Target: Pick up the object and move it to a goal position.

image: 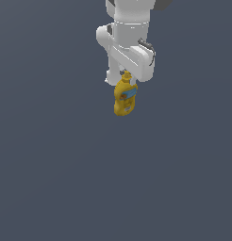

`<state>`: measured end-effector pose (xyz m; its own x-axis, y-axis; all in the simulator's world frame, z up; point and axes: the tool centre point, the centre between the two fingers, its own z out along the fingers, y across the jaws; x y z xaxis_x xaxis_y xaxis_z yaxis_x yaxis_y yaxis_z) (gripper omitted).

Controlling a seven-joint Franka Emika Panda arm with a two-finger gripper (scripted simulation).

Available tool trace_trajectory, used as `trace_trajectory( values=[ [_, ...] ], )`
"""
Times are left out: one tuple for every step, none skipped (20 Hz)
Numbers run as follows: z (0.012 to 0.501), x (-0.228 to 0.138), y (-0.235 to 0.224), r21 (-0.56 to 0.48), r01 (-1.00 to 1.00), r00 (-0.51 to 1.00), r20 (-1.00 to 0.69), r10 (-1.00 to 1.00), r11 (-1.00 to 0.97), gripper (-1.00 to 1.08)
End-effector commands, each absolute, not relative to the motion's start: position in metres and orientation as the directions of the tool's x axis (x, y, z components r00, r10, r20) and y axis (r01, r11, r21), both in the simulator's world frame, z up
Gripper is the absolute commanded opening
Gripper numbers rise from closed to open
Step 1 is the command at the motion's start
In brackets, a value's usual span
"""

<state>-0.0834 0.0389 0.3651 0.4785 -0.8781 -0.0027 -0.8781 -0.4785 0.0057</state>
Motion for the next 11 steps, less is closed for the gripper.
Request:
trace_trajectory(
  values=[
    [0.383,-0.081,0.04,0.0,-0.878,0.478,0.0,-0.878,-0.478,-1.0],
    [0.388,-0.081,0.04,0.0,-0.878,0.478,0.0,-0.878,-0.478,-1.0],
    [0.392,-0.08,0.04,0.0,-0.878,0.478,0.0,-0.878,-0.478,-1.0],
    [0.395,-0.08,0.041,0.0,-0.878,0.478,0.0,-0.878,-0.478,-1.0],
    [0.398,-0.079,0.041,0.0,-0.878,0.478,0.0,-0.878,-0.478,-1.0],
    [0.401,-0.079,0.041,0.0,-0.878,0.478,0.0,-0.878,-0.478,-1.0],
    [0.403,-0.079,0.041,0.0,-0.878,0.478,0.0,-0.878,-0.478,-1.0],
    [0.404,-0.078,0.041,0.0,-0.878,0.478,0.0,-0.878,-0.478,-1.0],
    [0.405,-0.078,0.041,0.0,-0.878,0.478,0.0,-0.878,-0.478,-1.0],
    [0.405,-0.078,0.041,0.0,-0.878,0.478,0.0,-0.878,-0.478,-1.0],
    [0.405,-0.078,0.041,0.0,-0.878,0.478,0.0,-0.878,-0.478,-1.0]
  ],
)
